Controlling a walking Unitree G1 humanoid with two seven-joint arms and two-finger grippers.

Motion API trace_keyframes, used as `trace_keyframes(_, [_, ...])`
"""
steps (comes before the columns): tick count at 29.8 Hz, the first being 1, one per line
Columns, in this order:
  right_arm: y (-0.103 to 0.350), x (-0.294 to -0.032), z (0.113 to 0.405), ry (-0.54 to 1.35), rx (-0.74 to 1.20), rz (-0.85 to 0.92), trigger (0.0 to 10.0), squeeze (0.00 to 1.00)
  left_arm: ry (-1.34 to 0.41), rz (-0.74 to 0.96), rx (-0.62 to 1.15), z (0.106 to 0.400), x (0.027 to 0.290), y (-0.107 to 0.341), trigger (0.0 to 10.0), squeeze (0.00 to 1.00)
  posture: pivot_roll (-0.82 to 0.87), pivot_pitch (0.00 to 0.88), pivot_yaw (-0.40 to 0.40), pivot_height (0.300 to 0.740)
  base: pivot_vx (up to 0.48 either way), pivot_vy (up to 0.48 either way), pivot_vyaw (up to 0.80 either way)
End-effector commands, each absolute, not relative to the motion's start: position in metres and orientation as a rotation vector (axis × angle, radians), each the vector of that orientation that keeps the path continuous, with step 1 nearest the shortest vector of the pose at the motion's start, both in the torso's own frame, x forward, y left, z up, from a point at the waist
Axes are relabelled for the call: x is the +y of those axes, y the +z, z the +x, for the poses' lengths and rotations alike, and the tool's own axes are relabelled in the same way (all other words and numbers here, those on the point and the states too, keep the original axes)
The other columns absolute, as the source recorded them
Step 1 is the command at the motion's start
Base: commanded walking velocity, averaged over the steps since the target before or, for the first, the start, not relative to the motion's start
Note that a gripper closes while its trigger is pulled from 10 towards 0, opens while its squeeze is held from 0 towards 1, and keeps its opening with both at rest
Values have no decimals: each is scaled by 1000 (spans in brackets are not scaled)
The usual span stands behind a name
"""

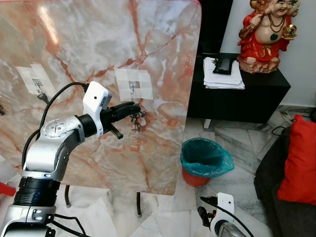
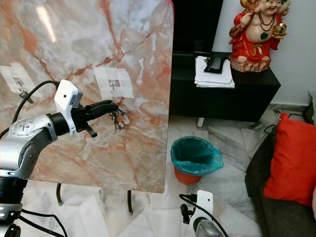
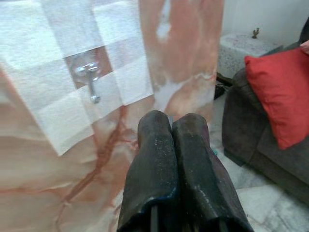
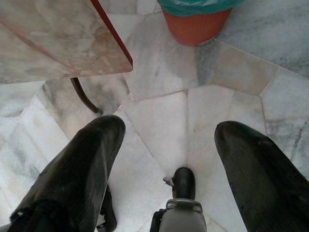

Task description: Hang keys on a hook

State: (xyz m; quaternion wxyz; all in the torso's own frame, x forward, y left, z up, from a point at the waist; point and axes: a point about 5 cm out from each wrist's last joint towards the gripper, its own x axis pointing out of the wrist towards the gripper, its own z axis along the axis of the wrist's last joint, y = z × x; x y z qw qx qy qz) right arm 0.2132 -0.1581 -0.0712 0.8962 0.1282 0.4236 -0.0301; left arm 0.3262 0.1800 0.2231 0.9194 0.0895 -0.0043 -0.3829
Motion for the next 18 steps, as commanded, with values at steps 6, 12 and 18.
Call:
trace_keyframes(6, [-71,-158,214,-61,875,266,10000,0,-777,181,-71,330,184,239,10000,0,-10,0,-20,740,0,0,0])
trace_keyframes(12, [-70,-158,215,-63,872,267,10000,0,-836,116,-117,328,179,248,10000,0,-13,0,-16,740,0,0,0])
trace_keyframes(18, [-70,-158,215,-60,873,265,10000,0,-835,118,-125,329,183,252,10000,0,-11,0,-16,740,0,0,0])
